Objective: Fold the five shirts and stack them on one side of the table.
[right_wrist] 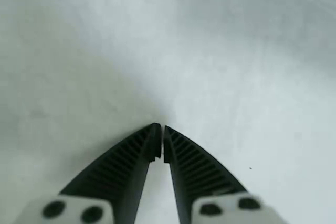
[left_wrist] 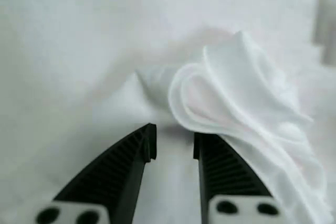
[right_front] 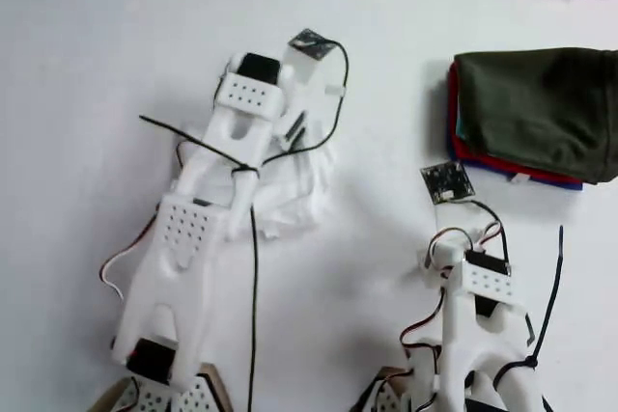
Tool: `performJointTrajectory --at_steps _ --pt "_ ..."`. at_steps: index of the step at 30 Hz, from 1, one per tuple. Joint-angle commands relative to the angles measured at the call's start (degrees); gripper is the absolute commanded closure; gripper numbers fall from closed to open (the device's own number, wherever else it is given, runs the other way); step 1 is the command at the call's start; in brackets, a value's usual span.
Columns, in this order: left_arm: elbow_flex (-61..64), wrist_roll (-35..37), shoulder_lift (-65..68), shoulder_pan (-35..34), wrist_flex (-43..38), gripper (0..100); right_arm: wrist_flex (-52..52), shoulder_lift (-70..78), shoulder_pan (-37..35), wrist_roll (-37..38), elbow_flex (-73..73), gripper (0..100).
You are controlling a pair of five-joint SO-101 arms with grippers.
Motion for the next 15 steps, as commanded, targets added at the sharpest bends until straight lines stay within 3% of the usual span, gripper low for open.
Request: performJointTrajectory --at_steps 1,8,15 --pt "-2.51 0.44 -1.05 3.52 -3.43 86 -0.84 -1.89 0.40 0.18 -0.09 98.0" --pt "-2.51 5.01 -1.05 6.51 -6.42 85 -1.19 -1.80 0.40 0.18 -0.09 98.0" --pt "-2.51 5.10 -3.60 6.59 -3.78 85 -1.27 -1.80 0.40 0.18 -0.09 98.0"
